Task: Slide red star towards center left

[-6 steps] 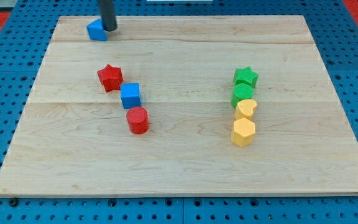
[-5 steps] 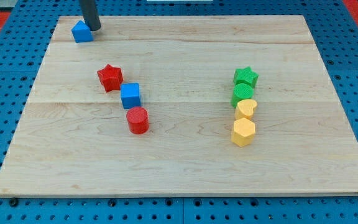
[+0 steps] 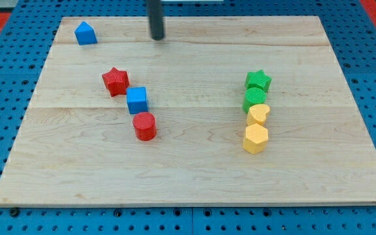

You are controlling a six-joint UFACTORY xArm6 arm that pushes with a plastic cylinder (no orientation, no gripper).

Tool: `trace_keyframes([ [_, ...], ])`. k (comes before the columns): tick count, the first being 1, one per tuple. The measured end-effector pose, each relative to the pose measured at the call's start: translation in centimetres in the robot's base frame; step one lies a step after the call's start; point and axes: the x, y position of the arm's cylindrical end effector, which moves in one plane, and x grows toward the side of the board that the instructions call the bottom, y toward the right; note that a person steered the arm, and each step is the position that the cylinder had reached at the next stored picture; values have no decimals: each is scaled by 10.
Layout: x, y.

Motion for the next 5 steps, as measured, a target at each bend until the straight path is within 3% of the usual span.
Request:
trace_keyframes([
  [1, 52, 36],
  [2, 110, 0],
  [3, 130, -71],
  [5, 129, -139],
])
